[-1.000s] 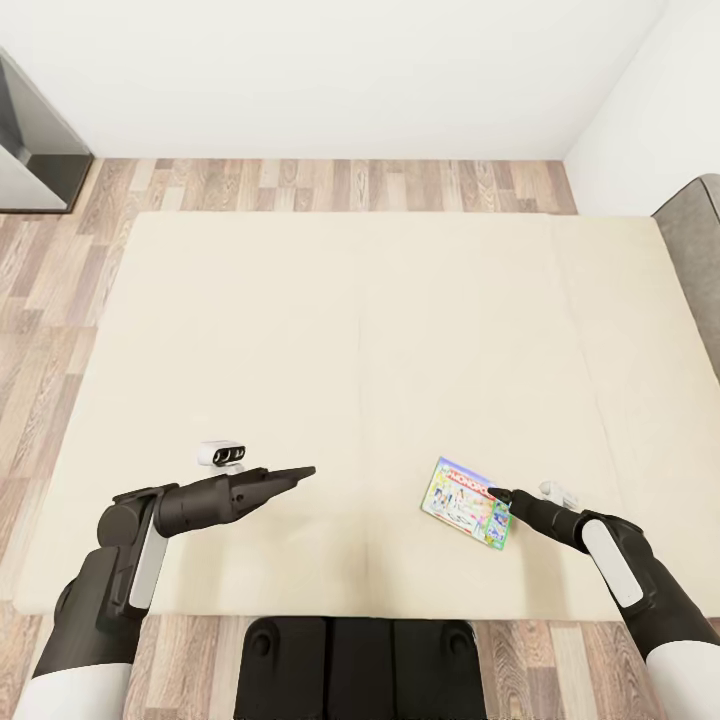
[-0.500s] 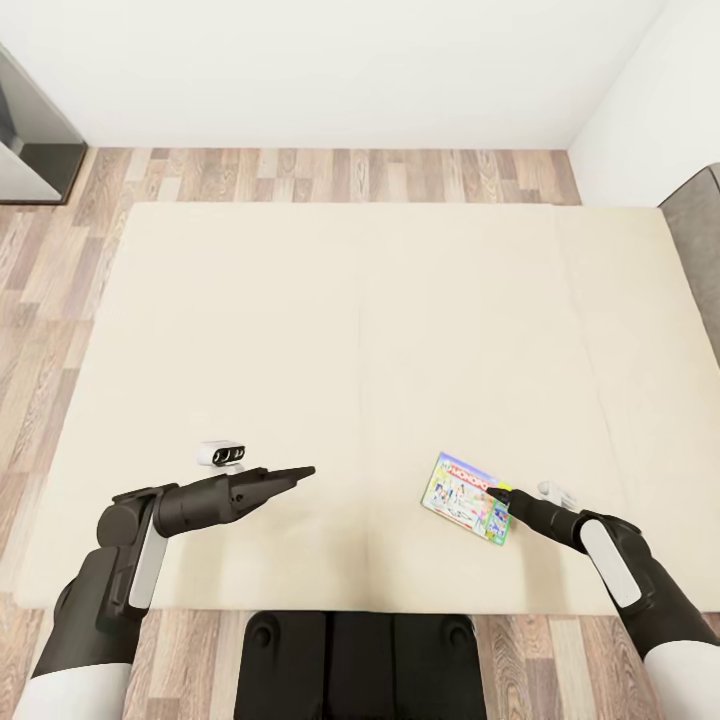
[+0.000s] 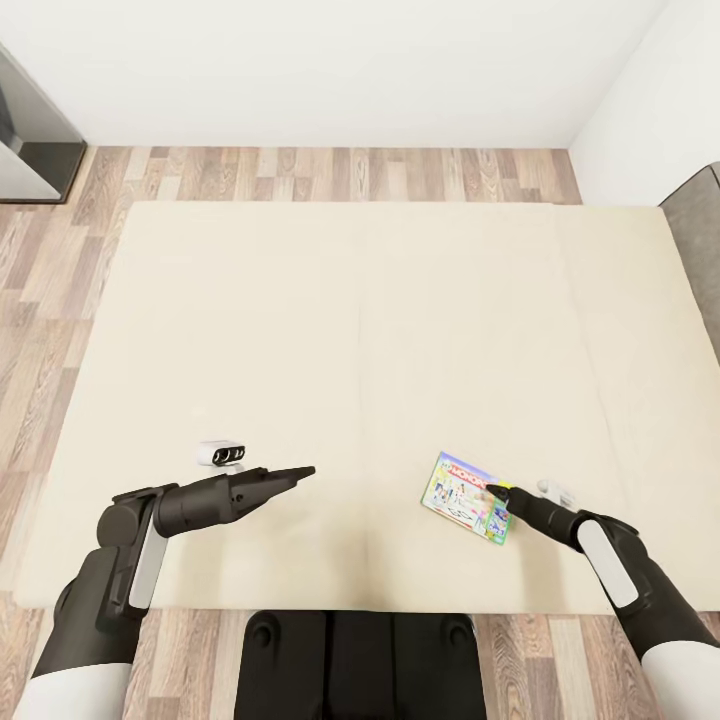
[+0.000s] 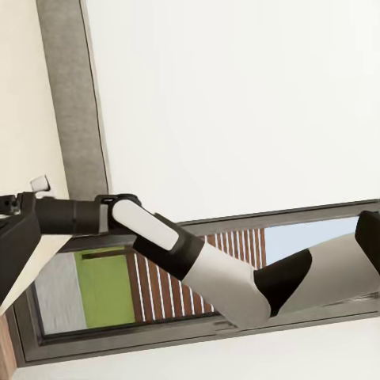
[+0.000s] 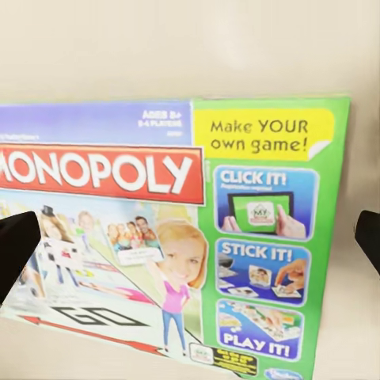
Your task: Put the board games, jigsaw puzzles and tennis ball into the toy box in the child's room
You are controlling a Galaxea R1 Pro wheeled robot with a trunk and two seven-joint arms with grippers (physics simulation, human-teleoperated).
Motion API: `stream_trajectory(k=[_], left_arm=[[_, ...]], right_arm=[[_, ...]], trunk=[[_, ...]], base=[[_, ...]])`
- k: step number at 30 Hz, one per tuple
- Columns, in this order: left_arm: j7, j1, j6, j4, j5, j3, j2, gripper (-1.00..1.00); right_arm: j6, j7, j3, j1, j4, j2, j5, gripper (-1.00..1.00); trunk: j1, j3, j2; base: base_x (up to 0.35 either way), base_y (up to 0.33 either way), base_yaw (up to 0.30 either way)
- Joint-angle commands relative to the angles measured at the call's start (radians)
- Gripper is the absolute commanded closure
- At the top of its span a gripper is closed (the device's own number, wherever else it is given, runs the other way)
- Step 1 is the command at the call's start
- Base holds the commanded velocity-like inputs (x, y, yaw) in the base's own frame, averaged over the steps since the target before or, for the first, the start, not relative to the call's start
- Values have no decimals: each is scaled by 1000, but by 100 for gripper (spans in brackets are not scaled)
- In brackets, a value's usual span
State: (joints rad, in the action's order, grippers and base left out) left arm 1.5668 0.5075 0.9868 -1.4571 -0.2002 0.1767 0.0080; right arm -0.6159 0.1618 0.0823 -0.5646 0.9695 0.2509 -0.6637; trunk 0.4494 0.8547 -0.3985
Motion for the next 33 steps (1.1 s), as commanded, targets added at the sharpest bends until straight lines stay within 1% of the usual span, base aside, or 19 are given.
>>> stream_trajectory(k=[1, 2, 3, 5, 10, 15, 33], left_arm=[[4, 0, 11, 0, 1, 0, 0, -100], [4, 0, 10, 0, 1, 0, 0, -100], [4, 0, 10, 0, 1, 0, 0, -100], [4, 0, 10, 0, 1, 0, 0, -100], [4, 0, 10, 0, 1, 1, 1, -100], [4, 0, 10, 0, 1, 0, 0, -100], [4, 0, 10, 0, 1, 1, 1, -100]], right_arm=[[10, 4, -2, 0, 0, -1, 3, -100], [26, 4, -9, 0, -1, -1, 7, -100], [60, 4, -30, 0, -2, -1, 18, -100], [90, 4, -52, -1, -4, -2, 32, -100], [136, 3, -92, -1, -7, -2, 55, -100], [148, 3, -102, -1, -8, -2, 60, -100], [153, 1, -103, -1, -9, -1, 59, -100]], trunk=[[1, 1, -1], [1, 1, -1], [1, 1, -1], [1, 1, -1], [1, 1, -1], [1, 1, -1], [1, 1, -1]], base=[[0, 0, 0], [0, 0, 0], [0, 0, 0], [0, 0, 0], [0, 0, 0], [0, 0, 0], [0, 0, 0]])
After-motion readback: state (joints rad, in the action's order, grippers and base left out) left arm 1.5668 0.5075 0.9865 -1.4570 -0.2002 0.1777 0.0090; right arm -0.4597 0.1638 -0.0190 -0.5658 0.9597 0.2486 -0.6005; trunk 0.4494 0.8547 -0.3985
